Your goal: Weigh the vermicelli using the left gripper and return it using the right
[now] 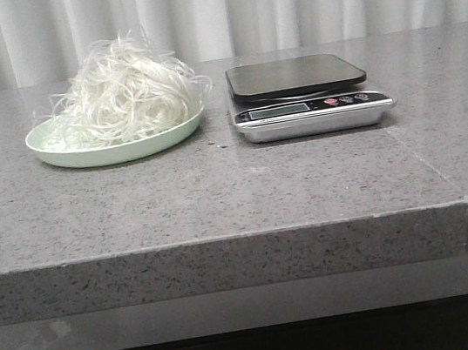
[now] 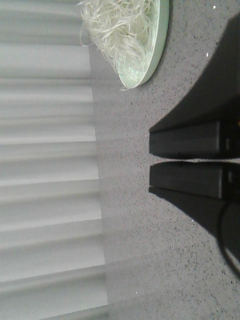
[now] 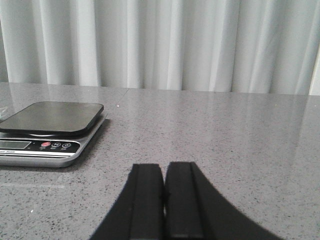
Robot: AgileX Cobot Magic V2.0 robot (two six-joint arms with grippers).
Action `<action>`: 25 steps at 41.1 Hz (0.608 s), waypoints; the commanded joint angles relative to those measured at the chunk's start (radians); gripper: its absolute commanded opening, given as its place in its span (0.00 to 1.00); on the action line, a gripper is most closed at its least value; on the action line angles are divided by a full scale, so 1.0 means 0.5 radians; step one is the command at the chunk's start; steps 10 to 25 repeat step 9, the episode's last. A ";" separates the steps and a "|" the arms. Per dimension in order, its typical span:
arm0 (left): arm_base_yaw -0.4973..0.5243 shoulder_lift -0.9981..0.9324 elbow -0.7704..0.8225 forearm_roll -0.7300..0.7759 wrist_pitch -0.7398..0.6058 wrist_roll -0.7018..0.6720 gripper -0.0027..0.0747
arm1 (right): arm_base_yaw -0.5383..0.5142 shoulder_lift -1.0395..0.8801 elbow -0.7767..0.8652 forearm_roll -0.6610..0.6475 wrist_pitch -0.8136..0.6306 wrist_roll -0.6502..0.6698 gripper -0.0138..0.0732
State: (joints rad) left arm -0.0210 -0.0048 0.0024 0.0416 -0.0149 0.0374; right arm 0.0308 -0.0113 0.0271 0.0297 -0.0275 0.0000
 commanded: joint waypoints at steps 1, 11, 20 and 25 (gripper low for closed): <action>0.002 -0.041 0.012 -0.016 -0.163 -0.025 0.22 | -0.009 -0.031 -0.014 -0.021 -0.174 0.000 0.34; 0.002 -0.041 0.012 -0.016 -0.163 -0.025 0.22 | -0.009 -0.031 -0.014 -0.021 -0.174 0.000 0.34; 0.002 -0.041 0.012 -0.016 -0.163 -0.025 0.22 | -0.009 -0.031 -0.014 -0.021 -0.174 0.000 0.34; 0.002 -0.041 0.012 -0.016 -0.163 -0.025 0.22 | -0.009 -0.031 -0.014 -0.021 -0.174 0.000 0.34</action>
